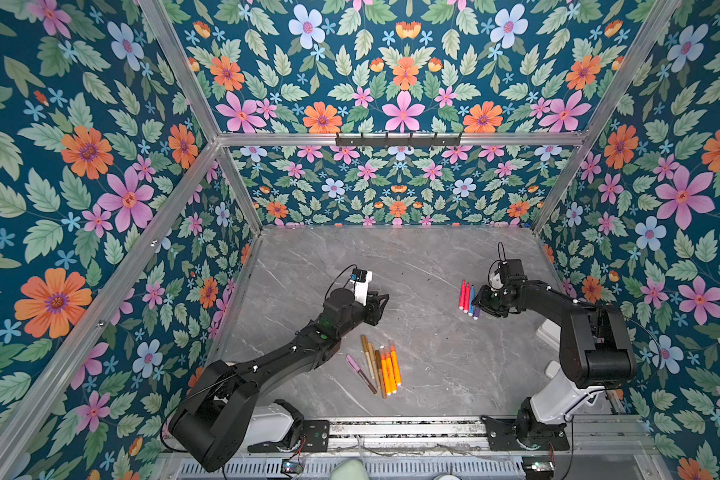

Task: Open the pen caps
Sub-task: 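Lower the purple marker beside the blue marker and open the right gripper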

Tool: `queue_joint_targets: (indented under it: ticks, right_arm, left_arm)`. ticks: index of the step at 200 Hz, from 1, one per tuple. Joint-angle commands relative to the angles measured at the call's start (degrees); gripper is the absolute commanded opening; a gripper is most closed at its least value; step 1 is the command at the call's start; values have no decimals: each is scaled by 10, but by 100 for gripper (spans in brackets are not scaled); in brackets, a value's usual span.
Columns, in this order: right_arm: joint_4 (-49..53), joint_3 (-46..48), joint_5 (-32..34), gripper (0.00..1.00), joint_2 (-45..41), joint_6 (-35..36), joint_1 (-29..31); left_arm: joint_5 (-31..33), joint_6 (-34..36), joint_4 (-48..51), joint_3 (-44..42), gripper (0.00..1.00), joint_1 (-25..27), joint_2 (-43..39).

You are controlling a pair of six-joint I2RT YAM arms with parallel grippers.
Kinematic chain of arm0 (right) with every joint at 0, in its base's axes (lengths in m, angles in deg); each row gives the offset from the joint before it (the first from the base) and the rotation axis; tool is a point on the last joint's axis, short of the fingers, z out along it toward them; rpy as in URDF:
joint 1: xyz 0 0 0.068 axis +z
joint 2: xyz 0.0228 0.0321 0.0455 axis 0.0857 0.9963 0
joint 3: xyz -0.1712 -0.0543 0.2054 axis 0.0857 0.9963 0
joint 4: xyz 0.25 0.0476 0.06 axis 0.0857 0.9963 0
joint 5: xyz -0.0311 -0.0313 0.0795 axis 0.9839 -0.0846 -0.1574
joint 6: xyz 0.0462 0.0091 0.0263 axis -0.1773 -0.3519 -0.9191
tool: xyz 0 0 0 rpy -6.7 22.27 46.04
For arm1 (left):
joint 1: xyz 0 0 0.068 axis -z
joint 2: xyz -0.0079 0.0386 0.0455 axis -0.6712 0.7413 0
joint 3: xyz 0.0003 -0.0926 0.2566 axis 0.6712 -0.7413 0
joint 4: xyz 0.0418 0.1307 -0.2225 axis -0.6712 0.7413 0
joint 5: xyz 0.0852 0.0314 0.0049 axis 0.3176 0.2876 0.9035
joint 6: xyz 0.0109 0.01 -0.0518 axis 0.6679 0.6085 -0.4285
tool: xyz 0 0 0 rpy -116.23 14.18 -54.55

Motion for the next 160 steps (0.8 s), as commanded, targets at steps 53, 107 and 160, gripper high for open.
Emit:
queue_joint_targets:
  ticks: [53, 107, 160]
  right_arm:
    - [-1, -19, -17, 46, 15, -4, 1]
    - [-10, -22, -37, 47, 28, -6, 0]
    - [-11, -27, -41, 47, 29, -6, 0]
  left_arm:
    - [4, 8, 3, 5, 44, 1, 3]
    - [5, 10, 5, 6, 44, 1, 4]
    - [8, 12, 6, 6, 44, 1, 4]
